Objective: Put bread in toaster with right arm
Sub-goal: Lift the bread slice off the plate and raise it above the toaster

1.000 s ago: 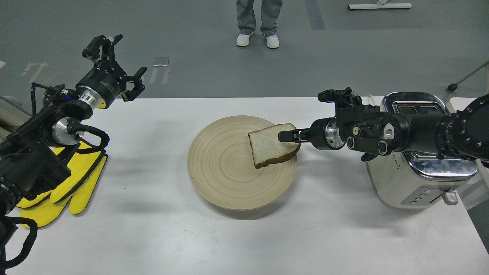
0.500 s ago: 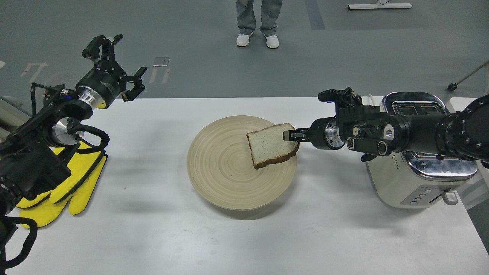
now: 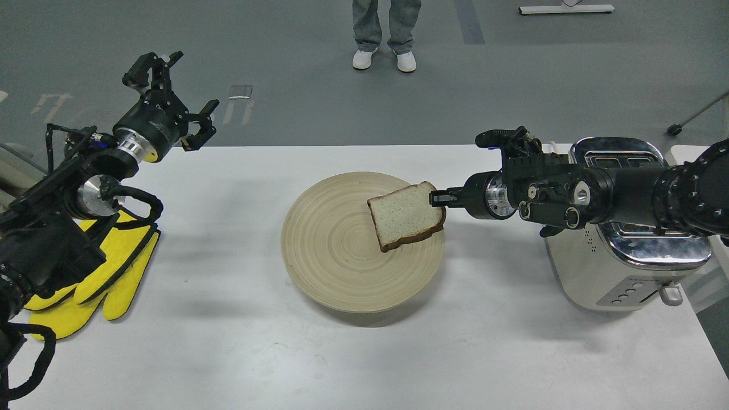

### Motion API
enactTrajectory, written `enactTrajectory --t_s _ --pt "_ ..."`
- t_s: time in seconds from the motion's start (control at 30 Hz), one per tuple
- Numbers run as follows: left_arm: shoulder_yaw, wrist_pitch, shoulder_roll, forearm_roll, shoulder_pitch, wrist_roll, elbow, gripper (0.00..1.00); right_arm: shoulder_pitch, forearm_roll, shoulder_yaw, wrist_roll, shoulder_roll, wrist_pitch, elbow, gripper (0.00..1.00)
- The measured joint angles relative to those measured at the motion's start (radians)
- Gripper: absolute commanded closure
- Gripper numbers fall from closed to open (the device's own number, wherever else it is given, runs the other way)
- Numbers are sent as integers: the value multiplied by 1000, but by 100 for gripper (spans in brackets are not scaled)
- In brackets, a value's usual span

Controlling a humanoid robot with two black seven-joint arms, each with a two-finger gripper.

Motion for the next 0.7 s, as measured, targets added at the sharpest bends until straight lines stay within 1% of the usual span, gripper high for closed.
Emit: enactTrajectory --t_s 0.17,0.3,0.4,0.53,0.7 --pt "0 0 0 0 0 0 0 0 59 9 4 0 -5 0 26 100" --pt "0 0 0 0 0 0 0 0 132 11 5 0 -33 0 85 100" --pt "0 0 0 0 0 0 0 0 198 11 6 0 -74 0 141 100" --pt "0 0 0 0 0 0 0 0 313 1 2 0 -162 -1 212 100" --pt "0 0 0 0 0 0 0 0 454 -43 -35 0 -260 -1 256 100"
